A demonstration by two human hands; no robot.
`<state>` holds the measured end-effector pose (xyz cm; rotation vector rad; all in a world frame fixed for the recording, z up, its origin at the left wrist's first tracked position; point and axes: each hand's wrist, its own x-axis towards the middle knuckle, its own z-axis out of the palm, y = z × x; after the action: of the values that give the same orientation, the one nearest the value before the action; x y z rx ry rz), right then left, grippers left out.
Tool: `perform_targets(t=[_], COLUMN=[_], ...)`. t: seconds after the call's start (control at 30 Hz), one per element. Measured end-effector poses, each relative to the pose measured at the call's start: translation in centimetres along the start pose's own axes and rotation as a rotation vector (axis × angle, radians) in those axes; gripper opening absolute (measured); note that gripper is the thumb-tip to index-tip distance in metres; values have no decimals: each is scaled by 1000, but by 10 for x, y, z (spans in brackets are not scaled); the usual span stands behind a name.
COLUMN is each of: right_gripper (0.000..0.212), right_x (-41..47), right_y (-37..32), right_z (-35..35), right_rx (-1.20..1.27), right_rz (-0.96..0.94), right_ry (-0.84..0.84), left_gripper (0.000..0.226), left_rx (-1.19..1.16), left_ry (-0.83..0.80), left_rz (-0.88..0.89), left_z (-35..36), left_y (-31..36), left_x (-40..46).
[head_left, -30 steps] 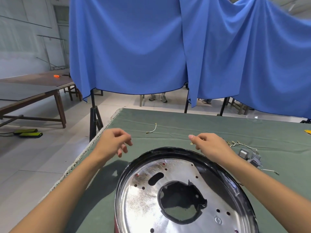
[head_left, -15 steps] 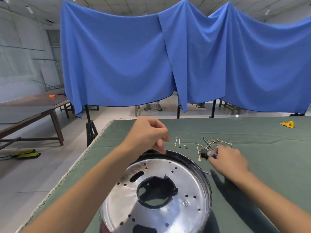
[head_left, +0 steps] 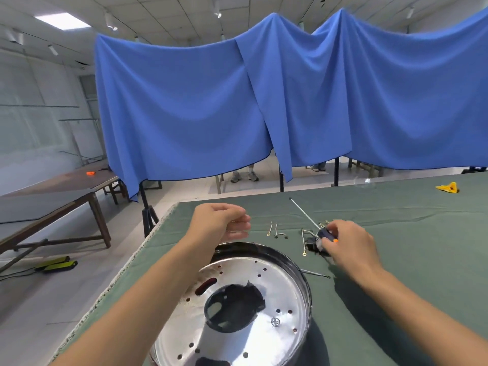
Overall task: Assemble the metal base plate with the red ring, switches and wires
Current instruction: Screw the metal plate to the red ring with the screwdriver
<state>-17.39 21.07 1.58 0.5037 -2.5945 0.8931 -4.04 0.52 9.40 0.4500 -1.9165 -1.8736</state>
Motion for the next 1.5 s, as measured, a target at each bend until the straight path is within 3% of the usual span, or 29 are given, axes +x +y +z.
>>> perform_targets(t=[0.13, 0.27, 0.4, 0.7, 1.03, 1.5], right_gripper=[23, 31, 31, 37, 36, 27], right_x=[-15, -33, -41, -47, -55, -55], right_y=[-33, -67, -83, -93, -105, -121], right_z=[-11, -14, -14, -15, -17, -25], right_rx=[308, 262, 173, 196, 196, 338], right_rz=[-236, -578, -726, -783, -760, -574], right_ry=[115, 94, 49, -33, -39, -365], left_gripper=[7, 9, 14, 30, 17, 15], left_rx=[-218, -448, -600, -842, -790, -627], left_ry=[163, 263, 261, 279, 303, 520], left_rz=[-58, -103, -111, -100, -35, 154], left_z=[-10, -25, -50, -93, -98, -93], left_y=[0, 1, 6, 19, 16, 13], left_x=[8, 9, 0, -17, -27, -31])
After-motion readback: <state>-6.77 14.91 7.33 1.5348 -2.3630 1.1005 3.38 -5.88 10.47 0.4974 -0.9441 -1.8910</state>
